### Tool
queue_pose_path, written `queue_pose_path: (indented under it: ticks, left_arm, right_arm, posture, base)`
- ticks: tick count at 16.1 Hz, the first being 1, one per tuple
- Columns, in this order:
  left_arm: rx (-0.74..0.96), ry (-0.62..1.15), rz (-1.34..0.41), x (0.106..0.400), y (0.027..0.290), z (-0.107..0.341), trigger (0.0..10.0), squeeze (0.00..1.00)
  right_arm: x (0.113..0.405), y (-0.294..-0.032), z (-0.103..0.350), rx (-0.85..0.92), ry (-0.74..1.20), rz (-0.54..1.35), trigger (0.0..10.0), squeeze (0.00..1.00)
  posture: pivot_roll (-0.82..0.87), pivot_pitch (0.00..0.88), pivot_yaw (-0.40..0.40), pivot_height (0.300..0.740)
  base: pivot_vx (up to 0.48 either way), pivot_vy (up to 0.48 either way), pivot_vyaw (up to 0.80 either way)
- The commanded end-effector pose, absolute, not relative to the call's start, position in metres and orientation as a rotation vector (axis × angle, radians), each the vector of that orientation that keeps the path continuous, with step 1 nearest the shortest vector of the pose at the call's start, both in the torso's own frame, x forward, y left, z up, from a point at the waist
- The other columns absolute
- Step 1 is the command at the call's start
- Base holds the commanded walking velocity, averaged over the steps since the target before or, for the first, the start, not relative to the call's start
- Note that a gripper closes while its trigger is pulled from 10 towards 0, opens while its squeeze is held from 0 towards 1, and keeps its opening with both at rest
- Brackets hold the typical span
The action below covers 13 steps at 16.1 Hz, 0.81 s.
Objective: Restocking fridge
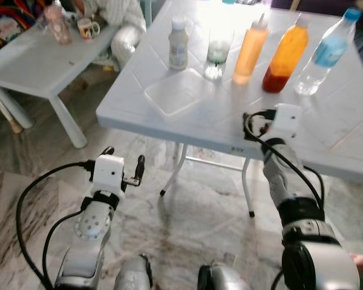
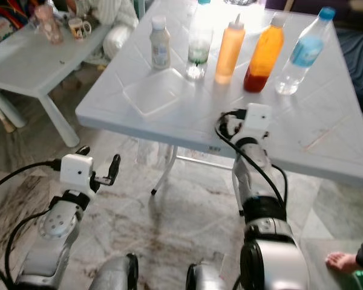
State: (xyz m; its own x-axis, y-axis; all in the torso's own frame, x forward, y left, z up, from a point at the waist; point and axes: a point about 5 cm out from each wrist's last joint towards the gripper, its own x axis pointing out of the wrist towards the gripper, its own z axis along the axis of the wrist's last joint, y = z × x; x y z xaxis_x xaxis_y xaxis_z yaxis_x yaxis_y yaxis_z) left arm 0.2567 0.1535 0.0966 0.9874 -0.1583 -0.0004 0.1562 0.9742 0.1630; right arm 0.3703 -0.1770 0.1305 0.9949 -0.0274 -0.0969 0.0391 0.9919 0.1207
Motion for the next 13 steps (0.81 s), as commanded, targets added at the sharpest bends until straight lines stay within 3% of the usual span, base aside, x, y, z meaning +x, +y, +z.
queue_pose_path:
  ticks: [1,4,13]
  left_arm:
    - [0.185,0.007,-0.16,0.251,0.157,0.099,10.0,0.0]
    - [0.197,0.022,-0.164,0.244,0.161,0.101,10.0,0.0]
    - [0.234,0.076,-0.183,0.233,0.165,0.104,10.0,0.0]
  right_arm:
    - [0.379,-0.168,0.135,0.137,0.115,0.015,10.0,0.0]
    - [0.388,-0.161,0.15,0.172,0.069,0.059,10.0,0.0]
    - [0.413,-0.145,0.204,0.057,-0.035,0.227,10.0,0.0]
  posture:
    - [0.23,0.266,0.012,0.74]
    - [0.26,0.282,0.022,0.74]
    - [0.3,0.308,0.042,0.74]
  base:
    - [0.0,0.0,0.0]
    - [0.0,0.0,0.0]
    - [0.0,0.0,0.0]
